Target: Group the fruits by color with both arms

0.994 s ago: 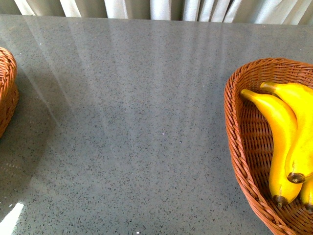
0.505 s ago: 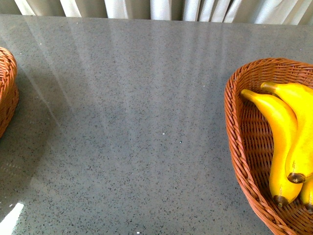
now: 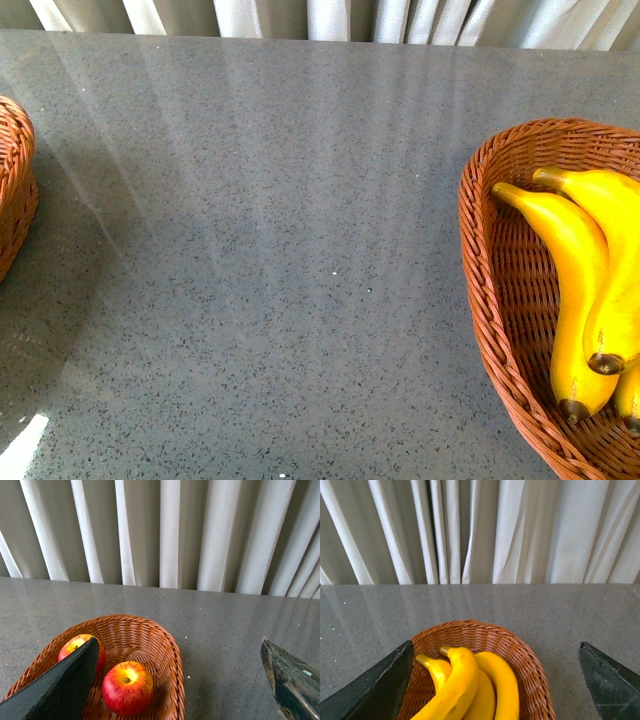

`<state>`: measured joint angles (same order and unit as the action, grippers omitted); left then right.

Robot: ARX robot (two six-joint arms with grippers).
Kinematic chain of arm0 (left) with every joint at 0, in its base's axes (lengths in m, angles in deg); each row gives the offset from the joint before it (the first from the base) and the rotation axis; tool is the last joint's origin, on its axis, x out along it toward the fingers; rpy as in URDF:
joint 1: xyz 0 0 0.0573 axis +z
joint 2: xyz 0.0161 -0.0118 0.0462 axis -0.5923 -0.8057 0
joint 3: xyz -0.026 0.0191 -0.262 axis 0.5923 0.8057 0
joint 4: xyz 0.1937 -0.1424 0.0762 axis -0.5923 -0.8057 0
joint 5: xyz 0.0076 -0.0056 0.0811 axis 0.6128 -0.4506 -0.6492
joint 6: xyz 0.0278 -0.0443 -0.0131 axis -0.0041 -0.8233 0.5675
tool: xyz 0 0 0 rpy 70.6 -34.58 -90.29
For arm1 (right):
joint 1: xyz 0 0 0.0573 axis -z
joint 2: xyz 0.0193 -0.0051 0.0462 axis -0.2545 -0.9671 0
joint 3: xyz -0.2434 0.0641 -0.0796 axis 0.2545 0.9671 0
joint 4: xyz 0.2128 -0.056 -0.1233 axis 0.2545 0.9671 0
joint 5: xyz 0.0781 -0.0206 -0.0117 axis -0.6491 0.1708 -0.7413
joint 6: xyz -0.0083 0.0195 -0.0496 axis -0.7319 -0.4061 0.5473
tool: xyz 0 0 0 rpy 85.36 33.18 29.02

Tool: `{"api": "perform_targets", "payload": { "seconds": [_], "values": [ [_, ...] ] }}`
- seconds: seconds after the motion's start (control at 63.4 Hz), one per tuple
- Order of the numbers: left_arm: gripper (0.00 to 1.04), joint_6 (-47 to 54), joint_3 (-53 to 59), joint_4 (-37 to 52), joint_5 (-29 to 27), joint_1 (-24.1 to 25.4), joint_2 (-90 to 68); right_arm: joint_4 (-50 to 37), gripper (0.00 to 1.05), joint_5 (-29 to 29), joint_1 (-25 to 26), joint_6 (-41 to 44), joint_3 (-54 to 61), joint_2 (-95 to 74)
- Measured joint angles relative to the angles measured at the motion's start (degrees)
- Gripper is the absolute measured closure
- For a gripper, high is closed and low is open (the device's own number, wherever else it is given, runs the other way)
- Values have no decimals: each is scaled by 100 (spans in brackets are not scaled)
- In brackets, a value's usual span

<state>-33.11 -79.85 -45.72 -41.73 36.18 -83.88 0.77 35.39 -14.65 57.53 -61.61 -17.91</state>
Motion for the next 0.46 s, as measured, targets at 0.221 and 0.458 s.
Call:
{"api": "perform_targets", "payload": {
  "seconds": [0.221, 0.458],
  "values": [
    [9, 0, 0, 0, 0, 0, 0, 0, 9, 0, 0, 0, 0, 0],
    [9, 0, 0, 0, -2, 0, 0, 0, 9, 0, 0, 2, 0, 0]
  ]
}}
